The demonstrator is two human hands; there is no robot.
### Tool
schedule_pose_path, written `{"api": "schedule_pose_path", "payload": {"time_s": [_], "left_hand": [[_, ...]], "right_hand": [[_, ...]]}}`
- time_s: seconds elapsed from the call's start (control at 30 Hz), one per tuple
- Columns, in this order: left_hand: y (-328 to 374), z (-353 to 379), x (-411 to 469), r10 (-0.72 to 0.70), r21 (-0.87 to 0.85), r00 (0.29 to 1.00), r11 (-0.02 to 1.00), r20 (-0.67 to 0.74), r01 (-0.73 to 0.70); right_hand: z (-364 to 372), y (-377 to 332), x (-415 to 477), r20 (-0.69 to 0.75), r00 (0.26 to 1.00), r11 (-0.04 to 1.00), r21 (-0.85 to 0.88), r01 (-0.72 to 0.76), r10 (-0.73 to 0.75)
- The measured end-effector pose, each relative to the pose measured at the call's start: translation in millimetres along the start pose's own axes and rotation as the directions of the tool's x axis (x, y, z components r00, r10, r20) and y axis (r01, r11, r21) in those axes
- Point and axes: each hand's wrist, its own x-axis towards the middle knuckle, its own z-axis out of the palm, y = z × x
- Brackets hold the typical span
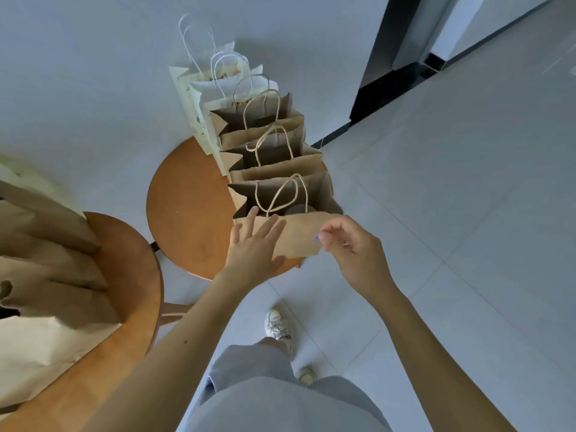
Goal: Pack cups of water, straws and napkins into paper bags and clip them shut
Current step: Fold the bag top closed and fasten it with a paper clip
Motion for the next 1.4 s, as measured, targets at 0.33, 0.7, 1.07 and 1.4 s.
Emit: {"api": "schedule_pose_path", "payload": {"time_s": [0.33, 0.7, 1.07, 1.4], "left_hand": [[-18.9, 15.1, 66.1, -0.099, 0.028, 0.994, 0.995, -0.053, 0.100], [-20.5, 5.2, 116.3, -0.281, -0.057, 0.949, 0.960, -0.145, 0.275], [-21.5, 32.3, 106.8, -0.203, -0.072, 0.838, 0.978, -0.507, 0.193], [-24.3, 37.6, 105.1, -0.200, -0.178, 0.808, 0.977, -0.554, 0.119]], "right_hand": [[6.1, 16.2, 88.9, 0.160, 0.987, 0.999, -0.042, -0.007, 0.014], [-11.8, 31.9, 139.4, 0.323, 0.946, 0.992, -0.122, 0.010, 0.031], [5.4, 57.2, 158.7, 0.282, 0.955, 0.954, -0.251, 0.165, -0.091], [36.0, 66.6, 176.6, 0.224, 0.965, 0.899, -0.380, 0.216, -0.137]]}}
